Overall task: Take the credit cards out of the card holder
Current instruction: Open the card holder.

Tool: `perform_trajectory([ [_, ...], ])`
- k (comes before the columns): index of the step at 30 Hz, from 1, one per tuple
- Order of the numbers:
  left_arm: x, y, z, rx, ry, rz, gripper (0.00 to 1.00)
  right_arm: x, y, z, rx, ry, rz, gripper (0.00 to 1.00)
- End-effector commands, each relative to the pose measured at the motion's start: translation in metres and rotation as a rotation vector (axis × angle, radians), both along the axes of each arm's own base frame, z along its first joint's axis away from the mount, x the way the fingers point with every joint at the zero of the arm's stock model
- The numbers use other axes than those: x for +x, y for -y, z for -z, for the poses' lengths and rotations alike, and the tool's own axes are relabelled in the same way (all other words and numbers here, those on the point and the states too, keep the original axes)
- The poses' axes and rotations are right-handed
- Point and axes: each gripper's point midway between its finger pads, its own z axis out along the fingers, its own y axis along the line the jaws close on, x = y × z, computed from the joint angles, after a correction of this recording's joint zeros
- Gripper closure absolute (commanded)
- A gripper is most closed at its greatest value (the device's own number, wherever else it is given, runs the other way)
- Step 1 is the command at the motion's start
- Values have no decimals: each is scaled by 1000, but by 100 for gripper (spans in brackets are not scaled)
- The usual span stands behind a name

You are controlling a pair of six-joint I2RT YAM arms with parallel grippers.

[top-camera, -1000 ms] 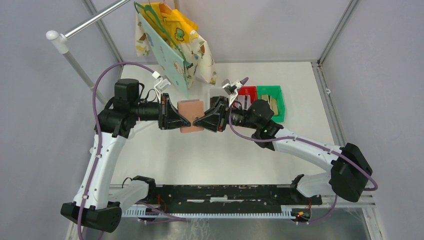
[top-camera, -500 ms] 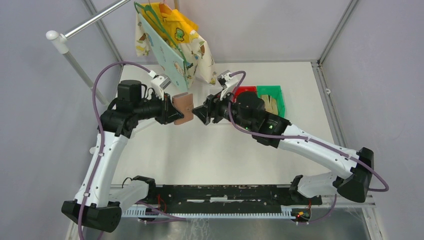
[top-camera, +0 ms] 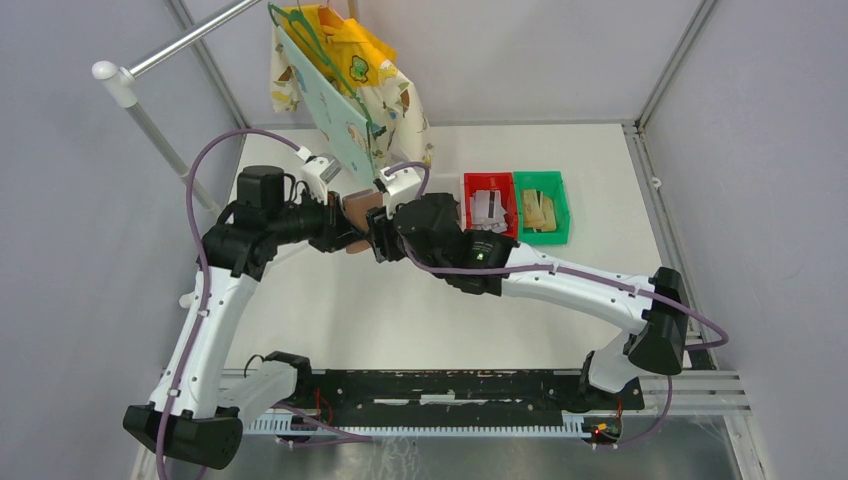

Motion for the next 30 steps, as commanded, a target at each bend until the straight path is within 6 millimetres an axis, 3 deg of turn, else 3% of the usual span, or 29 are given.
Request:
perform_trajectory([
  [1,-9,9,-19,-57,44,45,98,15,11,-40,84,68,124,50],
  [14,-12,9,-11,-56,-5,43,98,14,-13,-44,64,117,130,51],
  [30,-19,16,-10,-93,-59,85,98,16,-18,-55,79,188,163,51],
])
